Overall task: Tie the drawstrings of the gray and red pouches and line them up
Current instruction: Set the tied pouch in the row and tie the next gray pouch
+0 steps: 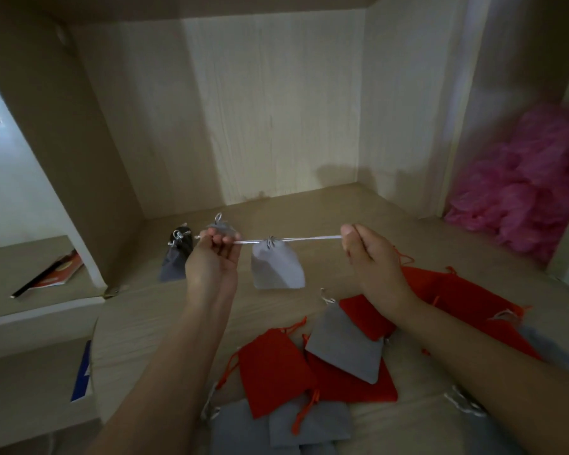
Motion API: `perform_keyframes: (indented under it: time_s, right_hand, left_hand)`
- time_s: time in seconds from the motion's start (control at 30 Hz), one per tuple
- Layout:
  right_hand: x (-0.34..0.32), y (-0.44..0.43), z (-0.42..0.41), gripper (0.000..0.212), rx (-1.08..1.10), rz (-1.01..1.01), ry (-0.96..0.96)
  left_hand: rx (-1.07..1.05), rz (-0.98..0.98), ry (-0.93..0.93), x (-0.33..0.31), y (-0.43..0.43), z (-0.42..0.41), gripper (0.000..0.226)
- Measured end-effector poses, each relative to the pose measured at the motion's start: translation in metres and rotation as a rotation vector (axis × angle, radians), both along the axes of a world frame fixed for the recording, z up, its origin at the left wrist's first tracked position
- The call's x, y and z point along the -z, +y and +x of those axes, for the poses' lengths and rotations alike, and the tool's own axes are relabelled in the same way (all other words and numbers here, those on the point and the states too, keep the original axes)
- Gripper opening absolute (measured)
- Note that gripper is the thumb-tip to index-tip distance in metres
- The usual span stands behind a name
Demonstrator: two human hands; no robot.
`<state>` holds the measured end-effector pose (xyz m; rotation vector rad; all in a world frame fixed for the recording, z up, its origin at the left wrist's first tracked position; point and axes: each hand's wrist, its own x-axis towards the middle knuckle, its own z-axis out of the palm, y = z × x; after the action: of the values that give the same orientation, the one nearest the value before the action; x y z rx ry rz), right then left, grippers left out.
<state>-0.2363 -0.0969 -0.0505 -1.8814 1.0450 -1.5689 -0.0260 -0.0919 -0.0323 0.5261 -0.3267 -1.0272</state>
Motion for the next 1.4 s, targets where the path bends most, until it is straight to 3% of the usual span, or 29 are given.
perform_keyframes:
  time_s: [0.1, 0.2, 0.3, 0.47, 0.6, 0.77, 0.93, 1.07, 1.17, 1.27, 1.4]
  right_hand:
    - [-0.007, -0.002, -0.002, 0.040, -0.002, -0.031, -0.092]
    - [-0.012, 0.002, 0.001, 0.034, -0.031, -0.033, -0.122]
    - [-0.008, 0.014, 0.016, 0.026, -0.089, -0.097, -0.040]
    - [0.004, 0.026, 0.037, 0.023, -0.146, -0.260, 0.077]
    - [0.006, 0.026, 0.037, 0.025, -0.110, -0.224, 0.088]
    - [0.008, 0.019, 0.032, 0.021, -0.076, -0.152, 0.080]
    - [0.003, 0.021, 0.030, 0.023, -0.142, -0.040, -0.018]
    - [0.002, 0.027, 0.031, 0.020, -0.318, 0.090, -0.183]
    - [0.009, 0.024, 0.032, 0.017, -0.360, 0.187, -0.096]
    - [0.016, 0.022, 0.033, 0.008, -0.251, 0.150, 0.100]
    - [0.015, 0.020, 0.032, 0.020, -0.245, 0.133, 0.050]
  left_hand:
    - [0.125, 0.008, -0.148, 0.000, 0.001, -0.010, 0.026]
    - [0.230, 0.045, -0.498, 0.000, 0.008, -0.024, 0.025]
    - [0.375, 0.047, -0.794, 0.001, 0.018, -0.036, 0.025]
    - [0.746, 0.040, -1.008, 0.005, 0.028, -0.041, 0.032]
    - [0.870, 0.065, -0.955, 0.005, 0.029, -0.042, 0.036]
    - [0.999, 0.080, -0.768, 0.001, 0.030, -0.041, 0.011]
    - [0.846, -0.015, -0.934, 0.003, 0.032, -0.043, 0.014]
    - [0.722, -0.032, -0.919, 0.003, 0.029, -0.043, 0.022]
    - [0.586, -0.015, -0.817, 0.004, 0.023, -0.039, 0.022]
    - [0.540, 0.015, -0.699, 0.002, 0.017, -0.032, 0.031]
    - [0.557, -0.001, -0.780, 0.004, 0.016, -0.031, 0.028]
